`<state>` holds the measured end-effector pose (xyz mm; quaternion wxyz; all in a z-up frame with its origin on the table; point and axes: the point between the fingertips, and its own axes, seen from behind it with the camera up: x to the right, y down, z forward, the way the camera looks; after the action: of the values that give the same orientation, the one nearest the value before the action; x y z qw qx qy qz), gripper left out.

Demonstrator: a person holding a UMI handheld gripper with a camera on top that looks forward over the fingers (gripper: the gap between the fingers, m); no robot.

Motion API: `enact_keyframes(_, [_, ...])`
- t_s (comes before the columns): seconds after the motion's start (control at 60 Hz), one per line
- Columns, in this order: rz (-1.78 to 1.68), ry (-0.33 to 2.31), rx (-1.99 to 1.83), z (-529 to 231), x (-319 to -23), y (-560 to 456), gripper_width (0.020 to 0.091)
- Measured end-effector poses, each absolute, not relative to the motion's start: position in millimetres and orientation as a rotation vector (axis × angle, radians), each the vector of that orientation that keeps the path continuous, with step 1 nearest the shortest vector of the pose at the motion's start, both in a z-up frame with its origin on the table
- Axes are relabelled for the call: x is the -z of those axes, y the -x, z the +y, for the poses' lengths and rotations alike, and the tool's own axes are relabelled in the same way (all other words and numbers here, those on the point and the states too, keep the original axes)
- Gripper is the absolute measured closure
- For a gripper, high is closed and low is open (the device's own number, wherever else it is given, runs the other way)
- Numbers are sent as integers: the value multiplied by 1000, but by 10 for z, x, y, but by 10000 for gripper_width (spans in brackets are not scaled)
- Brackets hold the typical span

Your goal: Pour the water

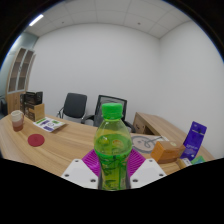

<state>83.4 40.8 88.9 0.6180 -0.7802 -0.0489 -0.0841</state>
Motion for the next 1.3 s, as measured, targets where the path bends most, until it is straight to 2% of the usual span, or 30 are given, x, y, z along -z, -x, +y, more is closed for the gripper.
enact_keyframes(0.117, [-274,1828,350,526,-1029,-477,796])
enact_keyframes(0.267, [-575,1822,511,799,-1263,455,795])
enact_keyframes(0.483, [-1042,1651,827,1189,-1468,1776,795])
enact_keyframes(0.717, [-1418,1427,1158,1436,-1319,2503,796])
enact_keyframes(1.017, [-1689,1156,1421,1451,-1180,2850,796])
enact_keyframes(1.15, [-1704,1150,1436,1427,-1187,2870,795])
enact_keyframes(1.3, [-1617,1283,1313,1331,-1200,2870,797])
